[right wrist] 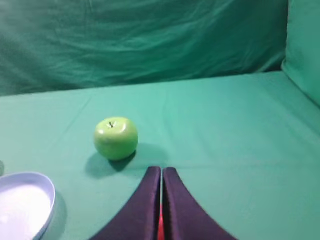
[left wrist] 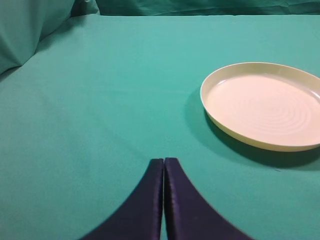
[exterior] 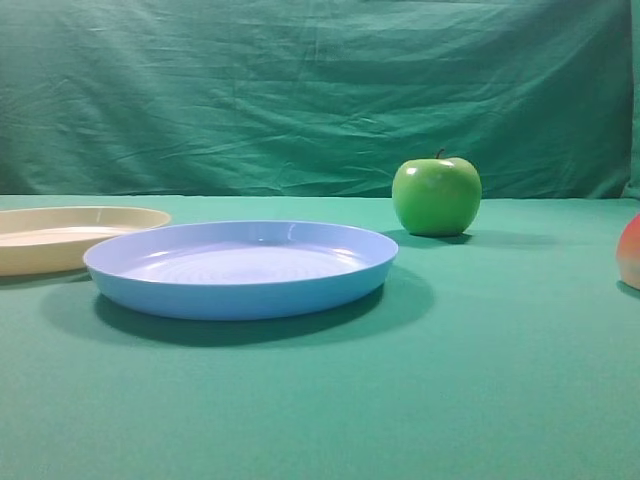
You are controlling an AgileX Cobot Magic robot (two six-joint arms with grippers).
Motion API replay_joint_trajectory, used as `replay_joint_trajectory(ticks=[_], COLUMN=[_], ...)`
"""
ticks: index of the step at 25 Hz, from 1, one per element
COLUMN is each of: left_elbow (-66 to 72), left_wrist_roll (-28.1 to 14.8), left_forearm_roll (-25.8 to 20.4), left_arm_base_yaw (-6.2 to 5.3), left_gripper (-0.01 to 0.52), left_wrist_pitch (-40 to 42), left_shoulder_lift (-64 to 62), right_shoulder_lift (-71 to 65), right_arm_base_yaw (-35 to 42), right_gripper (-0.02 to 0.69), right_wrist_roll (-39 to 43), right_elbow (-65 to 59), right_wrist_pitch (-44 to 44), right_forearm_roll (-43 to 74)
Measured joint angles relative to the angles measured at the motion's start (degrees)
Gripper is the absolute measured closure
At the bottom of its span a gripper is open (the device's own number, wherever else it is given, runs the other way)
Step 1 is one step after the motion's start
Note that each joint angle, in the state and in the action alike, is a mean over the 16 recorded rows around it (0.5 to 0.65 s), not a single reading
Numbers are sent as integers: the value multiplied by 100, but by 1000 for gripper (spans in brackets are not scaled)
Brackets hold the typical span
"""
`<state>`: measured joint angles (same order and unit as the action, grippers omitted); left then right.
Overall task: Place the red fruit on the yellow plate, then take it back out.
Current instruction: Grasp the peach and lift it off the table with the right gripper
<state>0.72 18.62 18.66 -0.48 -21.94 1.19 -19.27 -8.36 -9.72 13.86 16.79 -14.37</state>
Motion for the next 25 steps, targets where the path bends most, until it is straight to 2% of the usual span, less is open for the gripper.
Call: replay_joint_trajectory(ticks=[8,12,15,25], left_elbow=[0,0,0,0], left_wrist_roll=[0,0,0,0], left_forearm_roll=[0,0,0,0], left_arm_base_yaw=[0,0,0,0], left_gripper=[514,514,514,514], left_wrist_pitch=[0,0,0,0], left_shoulder_lift=[0,0,0,0], right_shoulder_lift=[-1304,-1810,-2149,-3232], right_arm_base_yaw=[-7,-7,-7,-7], right_gripper=[658,602,511,115], right_wrist_roll=[-269,-394,-441,-498], right_elbow=[889,1279,1513,1909], right_wrist_pitch=[1070,1478,1663,1872], right_forearm_roll=[39,53,59,69])
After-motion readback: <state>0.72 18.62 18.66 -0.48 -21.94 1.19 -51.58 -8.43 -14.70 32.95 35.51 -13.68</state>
